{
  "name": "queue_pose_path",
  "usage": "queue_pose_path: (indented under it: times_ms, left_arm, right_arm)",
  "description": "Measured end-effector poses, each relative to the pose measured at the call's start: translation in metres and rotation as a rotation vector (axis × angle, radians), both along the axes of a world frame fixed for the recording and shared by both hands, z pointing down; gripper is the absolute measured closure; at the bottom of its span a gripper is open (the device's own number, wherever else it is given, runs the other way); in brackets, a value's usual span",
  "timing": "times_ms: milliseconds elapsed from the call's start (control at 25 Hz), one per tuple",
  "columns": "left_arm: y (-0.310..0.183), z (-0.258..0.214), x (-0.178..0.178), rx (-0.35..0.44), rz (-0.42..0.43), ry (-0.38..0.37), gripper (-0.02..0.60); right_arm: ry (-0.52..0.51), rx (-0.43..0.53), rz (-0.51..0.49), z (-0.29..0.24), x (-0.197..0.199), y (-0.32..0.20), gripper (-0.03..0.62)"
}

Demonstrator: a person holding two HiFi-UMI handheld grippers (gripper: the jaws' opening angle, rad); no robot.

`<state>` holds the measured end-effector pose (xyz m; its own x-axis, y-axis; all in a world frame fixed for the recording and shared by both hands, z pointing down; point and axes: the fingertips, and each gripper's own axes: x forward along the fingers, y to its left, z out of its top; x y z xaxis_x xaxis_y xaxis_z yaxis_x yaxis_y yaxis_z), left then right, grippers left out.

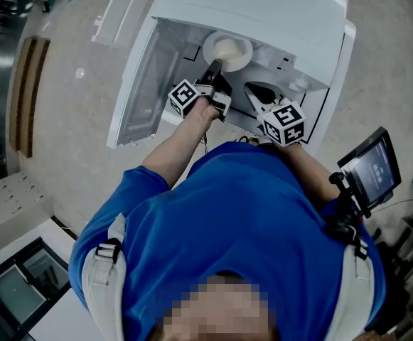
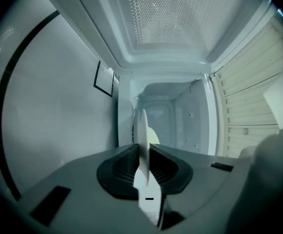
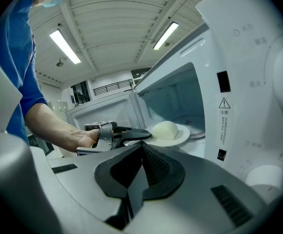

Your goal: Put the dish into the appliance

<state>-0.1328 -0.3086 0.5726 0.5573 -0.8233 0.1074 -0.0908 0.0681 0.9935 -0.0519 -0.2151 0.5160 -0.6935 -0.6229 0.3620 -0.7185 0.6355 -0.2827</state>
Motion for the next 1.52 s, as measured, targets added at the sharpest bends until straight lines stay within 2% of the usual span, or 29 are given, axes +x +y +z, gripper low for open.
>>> queue_pose_path:
  times_ms: [1320,1520]
  left_arm:
    - [-0.049,0.013,0.009,-0.023,-0.037,-0.101,0.531]
    - [-0.048,0.010,0.007,0.003,-0.032,-0.104,0.531]
  right_arm:
    - [0.004,0.000,-0.028,0.013,-0.004,-0.016,0.592]
    - [0.010,0.005,-0.034,0.014,-0.005,-0.019,0.592]
